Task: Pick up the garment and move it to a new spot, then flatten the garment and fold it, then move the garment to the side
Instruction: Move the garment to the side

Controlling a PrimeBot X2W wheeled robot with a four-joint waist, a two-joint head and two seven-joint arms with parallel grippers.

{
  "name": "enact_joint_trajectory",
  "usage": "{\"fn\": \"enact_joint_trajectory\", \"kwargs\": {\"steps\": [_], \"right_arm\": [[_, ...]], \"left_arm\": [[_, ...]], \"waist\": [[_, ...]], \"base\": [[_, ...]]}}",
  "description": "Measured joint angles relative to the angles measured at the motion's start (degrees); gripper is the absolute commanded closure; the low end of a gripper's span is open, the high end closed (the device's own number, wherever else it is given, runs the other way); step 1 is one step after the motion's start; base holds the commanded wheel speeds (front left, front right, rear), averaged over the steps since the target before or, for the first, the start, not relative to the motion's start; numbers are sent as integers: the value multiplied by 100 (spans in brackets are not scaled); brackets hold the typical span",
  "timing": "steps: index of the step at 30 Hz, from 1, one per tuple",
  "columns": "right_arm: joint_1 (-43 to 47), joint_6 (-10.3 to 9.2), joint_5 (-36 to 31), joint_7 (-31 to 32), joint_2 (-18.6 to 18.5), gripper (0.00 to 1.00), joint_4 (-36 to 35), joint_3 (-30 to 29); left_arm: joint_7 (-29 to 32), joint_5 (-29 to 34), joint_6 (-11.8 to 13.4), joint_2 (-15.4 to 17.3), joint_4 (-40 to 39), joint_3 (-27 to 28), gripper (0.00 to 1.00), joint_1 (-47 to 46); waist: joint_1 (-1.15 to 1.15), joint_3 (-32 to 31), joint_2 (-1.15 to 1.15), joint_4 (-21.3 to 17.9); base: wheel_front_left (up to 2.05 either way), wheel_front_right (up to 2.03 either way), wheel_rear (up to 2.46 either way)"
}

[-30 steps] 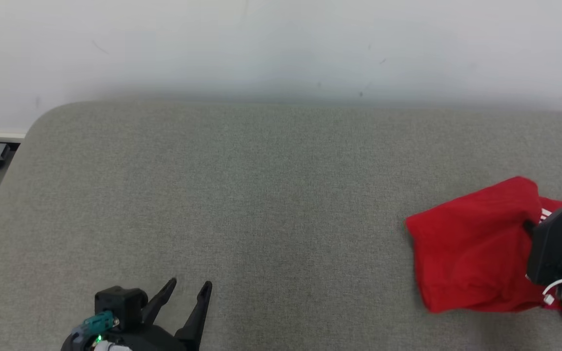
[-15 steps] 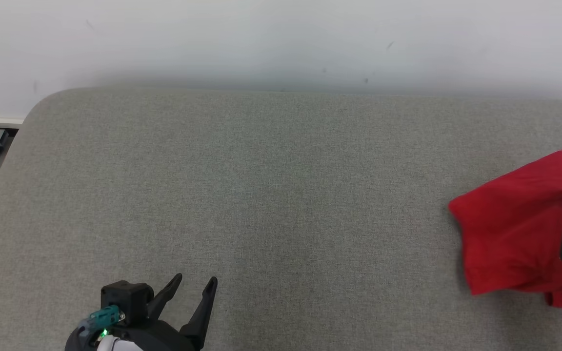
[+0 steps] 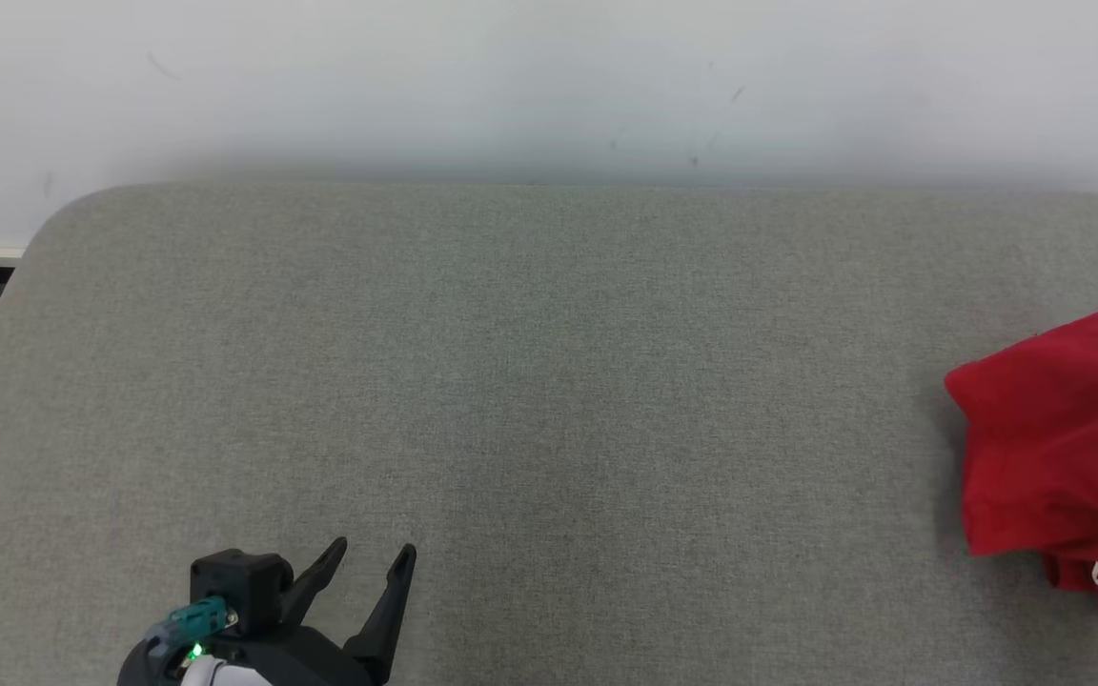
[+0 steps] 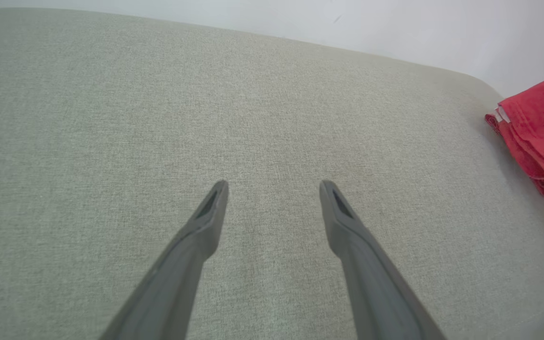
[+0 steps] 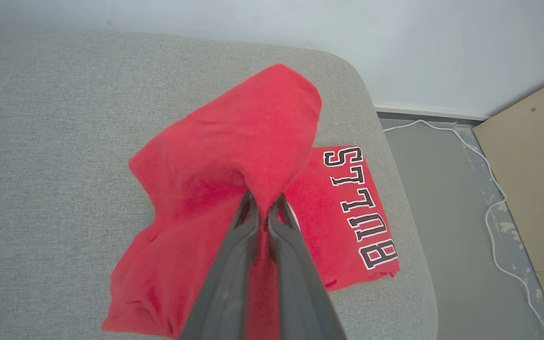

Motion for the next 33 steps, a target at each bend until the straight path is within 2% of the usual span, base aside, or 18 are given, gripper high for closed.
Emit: {"fn": "enact_joint_trajectory", "kwargs": {"steps": [7, 12, 17, 18, 19, 33], "right_arm": [[-13, 5, -194, -74, -141, 100, 40, -56], [-8, 101, -294, -107, -303, 100, 164, 1], [-10, 264, -736, -272, -791, 100, 301, 125], [-32, 297, -778, -332, -859, 58, 338, 125], [-59, 300, -840, -371, -892, 0, 358, 137], [-308, 302, -1036, -978, -746, 0, 636, 401]], "left_arm": [[57, 9, -41, 26, -63, -42, 0, -1], [93, 40, -43, 40, -115, -71, 0, -2], [101, 43, -43, 55, -141, -76, 0, -9], [102, 44, -43, 57, -149, -75, 0, -10], [112, 44, -43, 64, -162, -70, 0, -10], [159, 51, -43, 71, -156, -62, 0, -131]], "waist": [[0, 34, 0, -46], [-1, 98, 0, -47], [-1, 187, 0, -25], [-1, 203, 0, -21], [-1, 221, 0, -18], [-1, 332, 0, -8]], "base": [[0, 0, 0], [0, 0, 0], [0, 0, 0], [0, 0, 0], [0, 0, 0], [0, 0, 0]]}}
